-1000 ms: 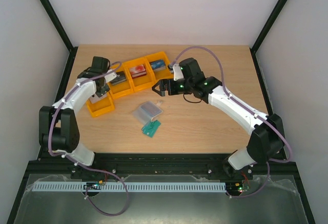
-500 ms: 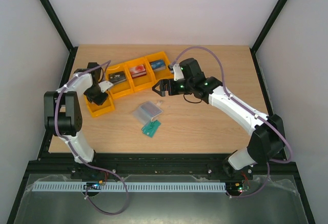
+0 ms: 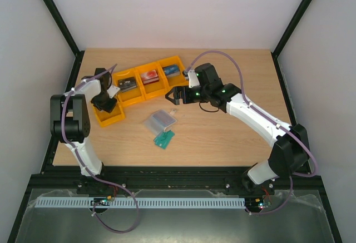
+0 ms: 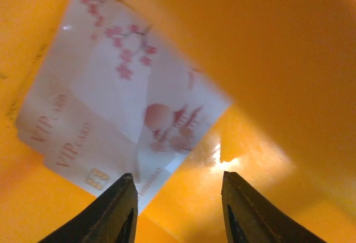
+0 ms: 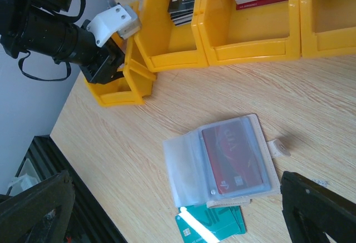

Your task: Take the credit cards out of the card holder

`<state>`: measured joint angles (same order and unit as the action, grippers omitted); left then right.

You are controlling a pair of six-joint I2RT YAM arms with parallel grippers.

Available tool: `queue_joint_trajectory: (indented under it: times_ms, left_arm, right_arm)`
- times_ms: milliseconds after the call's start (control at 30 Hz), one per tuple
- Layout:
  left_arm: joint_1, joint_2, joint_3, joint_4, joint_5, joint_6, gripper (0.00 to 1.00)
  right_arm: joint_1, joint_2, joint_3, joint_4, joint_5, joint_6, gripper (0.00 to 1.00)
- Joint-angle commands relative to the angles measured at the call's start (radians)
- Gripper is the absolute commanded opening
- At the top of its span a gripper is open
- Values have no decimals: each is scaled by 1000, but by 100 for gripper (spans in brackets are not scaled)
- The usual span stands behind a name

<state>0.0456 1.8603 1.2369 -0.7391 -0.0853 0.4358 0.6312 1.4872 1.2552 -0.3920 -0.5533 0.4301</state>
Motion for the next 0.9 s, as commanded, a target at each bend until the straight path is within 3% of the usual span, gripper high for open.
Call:
queue_joint_trajectory:
  times_ms: [0,400,667,767,867]
  left_arm:
    - [8,-6,-6,95,-45,-55,47]
    - [3,-95,-95,338,-187,-41,48]
    - [11,-170,-37,159,88,-18,50]
    - [20,-173,-12,87,158,-92,43]
    - [22,-143,-21,36,168,-134,29]
  right_arm:
    - [-4,-24,-4,-5,6,-4,99]
    - [-4,-37,-18,-4,6,2,99]
    - [-4,-52,-22,2,9,2,99]
    - [-4,-47,-24,3,7,5,99]
    - [-4,-48,-23,8,1,6,99]
